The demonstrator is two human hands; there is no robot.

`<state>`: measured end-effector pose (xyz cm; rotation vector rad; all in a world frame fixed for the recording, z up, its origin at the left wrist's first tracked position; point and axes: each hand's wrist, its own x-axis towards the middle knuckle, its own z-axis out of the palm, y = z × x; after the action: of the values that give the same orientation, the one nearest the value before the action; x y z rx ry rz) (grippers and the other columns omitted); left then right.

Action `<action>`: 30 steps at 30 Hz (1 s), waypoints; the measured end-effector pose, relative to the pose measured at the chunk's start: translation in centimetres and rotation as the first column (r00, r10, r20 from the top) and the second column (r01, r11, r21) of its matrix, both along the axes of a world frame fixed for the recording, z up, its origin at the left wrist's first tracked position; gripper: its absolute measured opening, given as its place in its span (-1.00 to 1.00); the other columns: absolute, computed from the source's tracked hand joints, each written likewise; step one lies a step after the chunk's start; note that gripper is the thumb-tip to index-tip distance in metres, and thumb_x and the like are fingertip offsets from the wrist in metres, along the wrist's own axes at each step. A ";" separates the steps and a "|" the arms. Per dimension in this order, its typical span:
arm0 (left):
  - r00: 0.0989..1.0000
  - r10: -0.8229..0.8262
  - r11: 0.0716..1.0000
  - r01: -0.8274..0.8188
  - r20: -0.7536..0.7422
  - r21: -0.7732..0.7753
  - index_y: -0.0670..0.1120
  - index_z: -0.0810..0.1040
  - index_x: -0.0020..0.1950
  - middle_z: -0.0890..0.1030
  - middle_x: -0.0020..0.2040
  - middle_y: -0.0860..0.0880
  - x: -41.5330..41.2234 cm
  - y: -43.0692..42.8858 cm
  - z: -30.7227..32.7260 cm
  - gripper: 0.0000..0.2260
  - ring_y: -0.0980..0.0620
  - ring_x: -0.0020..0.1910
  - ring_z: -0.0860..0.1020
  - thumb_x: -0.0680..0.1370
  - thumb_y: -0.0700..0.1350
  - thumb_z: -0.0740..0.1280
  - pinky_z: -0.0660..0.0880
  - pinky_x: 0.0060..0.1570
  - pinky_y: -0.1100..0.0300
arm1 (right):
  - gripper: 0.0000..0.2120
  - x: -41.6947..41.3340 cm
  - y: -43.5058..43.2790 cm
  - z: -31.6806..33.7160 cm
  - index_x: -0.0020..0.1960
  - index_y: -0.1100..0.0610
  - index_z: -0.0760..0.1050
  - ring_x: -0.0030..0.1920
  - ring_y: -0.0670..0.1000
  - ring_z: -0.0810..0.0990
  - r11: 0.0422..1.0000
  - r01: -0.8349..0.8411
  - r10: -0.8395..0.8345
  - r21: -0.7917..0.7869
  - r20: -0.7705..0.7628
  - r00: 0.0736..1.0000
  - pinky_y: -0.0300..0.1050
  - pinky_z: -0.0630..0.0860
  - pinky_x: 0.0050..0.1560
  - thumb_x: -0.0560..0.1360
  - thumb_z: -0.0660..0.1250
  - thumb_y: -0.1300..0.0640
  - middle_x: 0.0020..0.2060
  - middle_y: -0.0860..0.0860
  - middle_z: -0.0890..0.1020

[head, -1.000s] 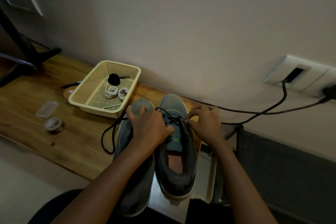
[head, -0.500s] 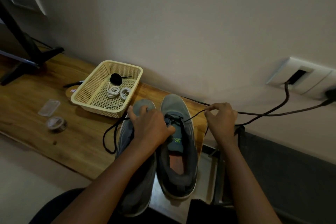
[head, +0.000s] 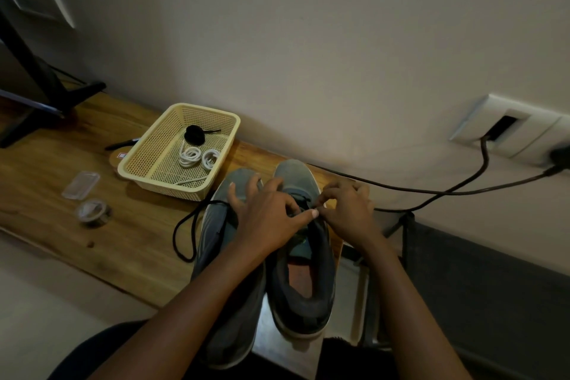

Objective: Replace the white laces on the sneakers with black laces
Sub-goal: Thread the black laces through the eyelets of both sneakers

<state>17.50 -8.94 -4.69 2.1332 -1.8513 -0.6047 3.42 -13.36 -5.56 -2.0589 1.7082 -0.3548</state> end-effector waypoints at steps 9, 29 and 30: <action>0.997 0.053 0.998 -0.051 -0.056 0.048 0.04 0.62 -0.15 0.40 0.40 0.16 -0.2 -0.1 0.2 -0.84 0.04 0.53 -0.07 0.42 0.11 0.38 -0.26 0.41 -0.21 | -0.89 0.0 0.0 -0.3 -0.04 0.00 0.59 0.29 0.06 0.21 0.997 0.047 -0.049 -0.061 -0.036 0.998 -0.02 0.16 0.16 0.49 0.35 -0.01 0.19 -0.09 0.46; 1.000 0.022 0.997 -0.023 0.012 0.074 0.04 0.51 -0.29 0.30 0.46 0.16 -0.8 0.1 0.8 -0.80 0.03 0.51 0.02 0.46 0.12 0.33 -0.19 0.41 -0.16 | -0.85 1.1 0.3 -0.7 -0.07 0.06 0.56 0.09 0.08 0.49 0.933 0.329 -0.321 -0.148 0.071 0.944 -0.04 0.17 0.09 0.57 0.22 0.11 -0.09 0.02 0.63; 1.000 0.012 0.997 -0.014 0.018 0.075 0.04 0.50 -0.30 0.28 0.47 0.16 -0.8 0.1 0.8 -0.79 0.02 0.51 0.02 0.46 0.12 0.32 -0.20 0.41 -0.17 | -0.86 1.1 0.3 -0.6 -0.09 0.06 0.56 0.08 0.08 0.49 0.933 0.332 -0.324 -0.138 0.083 0.943 -0.04 0.18 0.11 0.57 0.23 0.11 -0.11 0.01 0.62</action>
<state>16.67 -8.87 -3.91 2.2027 -1.8502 -0.6653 4.50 -13.08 -6.17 -1.8354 2.0468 -0.6612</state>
